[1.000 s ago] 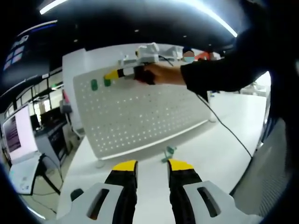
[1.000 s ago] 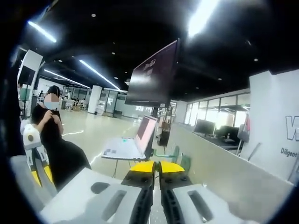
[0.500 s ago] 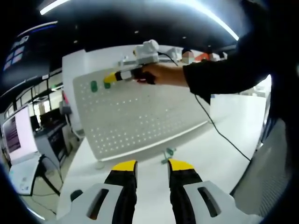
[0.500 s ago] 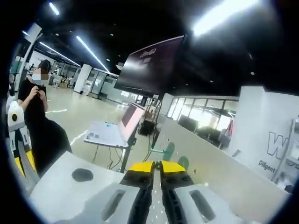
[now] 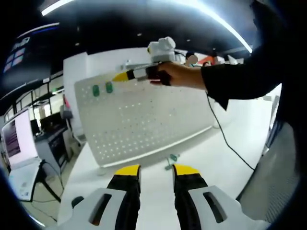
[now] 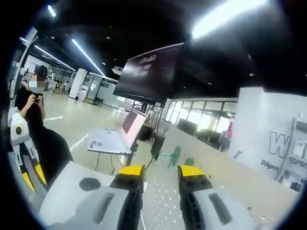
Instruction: Insert the hook assembly into the mounting plate slot until the hook locks in place.
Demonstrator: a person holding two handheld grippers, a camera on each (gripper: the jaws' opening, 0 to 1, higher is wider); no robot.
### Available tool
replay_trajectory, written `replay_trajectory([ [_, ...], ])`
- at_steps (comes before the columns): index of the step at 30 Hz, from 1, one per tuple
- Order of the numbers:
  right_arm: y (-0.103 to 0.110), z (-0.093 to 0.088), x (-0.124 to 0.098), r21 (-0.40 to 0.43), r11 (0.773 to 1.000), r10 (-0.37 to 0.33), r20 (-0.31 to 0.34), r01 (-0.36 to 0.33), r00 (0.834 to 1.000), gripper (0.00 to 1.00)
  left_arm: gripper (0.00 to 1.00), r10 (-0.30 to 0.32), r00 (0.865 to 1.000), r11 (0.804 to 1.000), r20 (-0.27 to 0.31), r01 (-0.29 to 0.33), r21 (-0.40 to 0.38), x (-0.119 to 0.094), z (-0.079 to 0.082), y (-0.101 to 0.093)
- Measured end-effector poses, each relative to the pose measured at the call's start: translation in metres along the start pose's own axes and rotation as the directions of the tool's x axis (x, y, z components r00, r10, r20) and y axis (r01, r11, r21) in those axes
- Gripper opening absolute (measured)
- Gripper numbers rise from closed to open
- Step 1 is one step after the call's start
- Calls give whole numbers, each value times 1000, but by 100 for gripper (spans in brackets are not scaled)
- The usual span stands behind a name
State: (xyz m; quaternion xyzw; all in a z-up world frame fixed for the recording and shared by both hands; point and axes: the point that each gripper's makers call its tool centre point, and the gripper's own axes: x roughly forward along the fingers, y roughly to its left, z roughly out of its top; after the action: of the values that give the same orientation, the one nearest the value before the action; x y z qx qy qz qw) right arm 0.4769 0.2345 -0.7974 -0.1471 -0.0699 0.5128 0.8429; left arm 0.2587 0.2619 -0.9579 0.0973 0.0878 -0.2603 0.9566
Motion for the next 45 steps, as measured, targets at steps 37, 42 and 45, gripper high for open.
replay_trajectory([
  [37, 81, -53, -161, 248, 947, -175, -127, 202, 976, 32, 27, -85, 996, 996, 39, 84, 21, -2, 7, -16],
  [42, 90, -69, -160, 266, 940, -177, -159, 215, 971, 31, 27, -90, 995, 996, 45, 90, 16, -2, 8, -16],
  [45, 95, -76, -158, 267, 938, -176, -176, 219, 969, 31, 27, -103, 994, 995, 43, 102, 24, -2, 8, -19],
])
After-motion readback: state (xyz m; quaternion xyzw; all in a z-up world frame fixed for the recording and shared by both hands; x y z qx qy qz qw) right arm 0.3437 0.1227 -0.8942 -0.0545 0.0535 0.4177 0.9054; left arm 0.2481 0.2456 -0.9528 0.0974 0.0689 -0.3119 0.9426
